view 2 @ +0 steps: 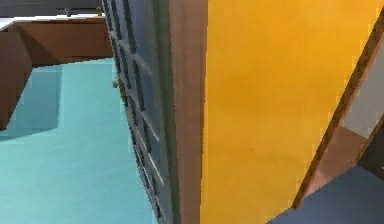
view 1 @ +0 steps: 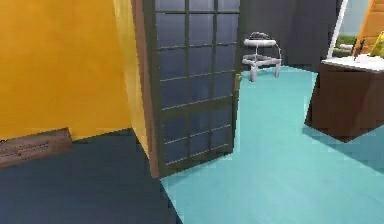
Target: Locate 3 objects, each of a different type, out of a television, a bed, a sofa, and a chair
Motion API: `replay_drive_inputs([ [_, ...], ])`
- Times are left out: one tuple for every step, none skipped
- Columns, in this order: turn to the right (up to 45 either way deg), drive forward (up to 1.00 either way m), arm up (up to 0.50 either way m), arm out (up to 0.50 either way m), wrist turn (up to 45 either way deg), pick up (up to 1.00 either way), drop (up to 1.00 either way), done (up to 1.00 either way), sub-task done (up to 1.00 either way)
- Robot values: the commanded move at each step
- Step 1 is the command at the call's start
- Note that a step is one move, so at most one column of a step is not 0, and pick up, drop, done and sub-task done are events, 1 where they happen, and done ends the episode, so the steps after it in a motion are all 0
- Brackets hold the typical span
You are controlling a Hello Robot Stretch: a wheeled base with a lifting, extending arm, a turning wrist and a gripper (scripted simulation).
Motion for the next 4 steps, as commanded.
replay_drive_inputs([
  [0.0, 0.45, 0.00, 0.00, 0.0, 0.00, 0.00, 0.00, 0.00],
  [39.0, 0.00, 0.00, 0.00, 0.0, 0.00, 0.00, 0.00, 0.00],
  [3.0, 0.00, 0.00, 0.00, 0.0, 0.00, 0.00, 0.00, 0.00],
  [0.0, 1.00, 0.00, 0.00, 0.0, 0.00, 0.00, 0.00, 0.00],
])
